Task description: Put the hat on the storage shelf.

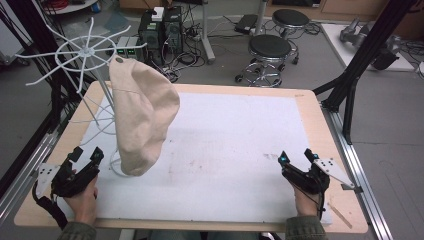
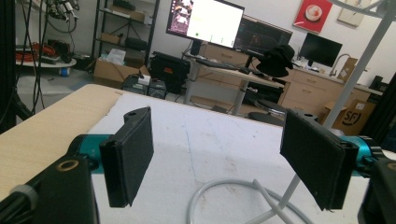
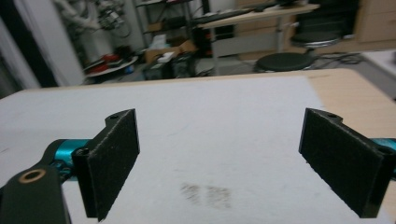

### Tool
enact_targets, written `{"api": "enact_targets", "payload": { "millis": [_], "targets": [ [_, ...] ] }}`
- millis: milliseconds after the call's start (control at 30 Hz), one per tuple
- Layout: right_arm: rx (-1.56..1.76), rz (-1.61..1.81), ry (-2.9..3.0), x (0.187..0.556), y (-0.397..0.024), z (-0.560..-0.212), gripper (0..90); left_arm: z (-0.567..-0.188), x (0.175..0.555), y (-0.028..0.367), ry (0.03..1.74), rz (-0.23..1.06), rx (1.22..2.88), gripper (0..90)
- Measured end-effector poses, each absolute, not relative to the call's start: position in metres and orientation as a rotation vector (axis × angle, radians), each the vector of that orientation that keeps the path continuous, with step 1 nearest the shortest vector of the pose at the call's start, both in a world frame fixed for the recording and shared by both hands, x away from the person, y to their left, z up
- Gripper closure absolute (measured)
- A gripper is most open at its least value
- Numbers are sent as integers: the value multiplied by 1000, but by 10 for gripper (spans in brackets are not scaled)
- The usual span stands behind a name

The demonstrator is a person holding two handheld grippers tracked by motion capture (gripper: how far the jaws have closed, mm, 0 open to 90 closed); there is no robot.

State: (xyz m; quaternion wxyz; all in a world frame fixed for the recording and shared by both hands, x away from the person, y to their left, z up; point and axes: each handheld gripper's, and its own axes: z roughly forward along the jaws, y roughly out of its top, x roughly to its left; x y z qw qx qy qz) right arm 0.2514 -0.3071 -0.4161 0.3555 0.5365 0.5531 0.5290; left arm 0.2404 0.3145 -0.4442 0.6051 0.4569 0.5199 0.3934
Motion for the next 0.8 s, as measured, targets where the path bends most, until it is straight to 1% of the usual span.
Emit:
{"api": "enact_targets", "payload": {
  "millis": [133,333,567,800],
  "targets": [
    [1400,1304,1333,251,-316,-422,115,-445,242,314,1204,906,1063,254],
    [1412,1210,1281,251,-314,-428,115,-445,243,314,1212,918,1068,248],
    [1395,1177,1320,255,-306,-431,115,-446,246,312,1202,957,1101,240],
    [1399,1182,1318,254,-306,-431,115,-446,246,314,1207,965,1094,239]
  ]
}}
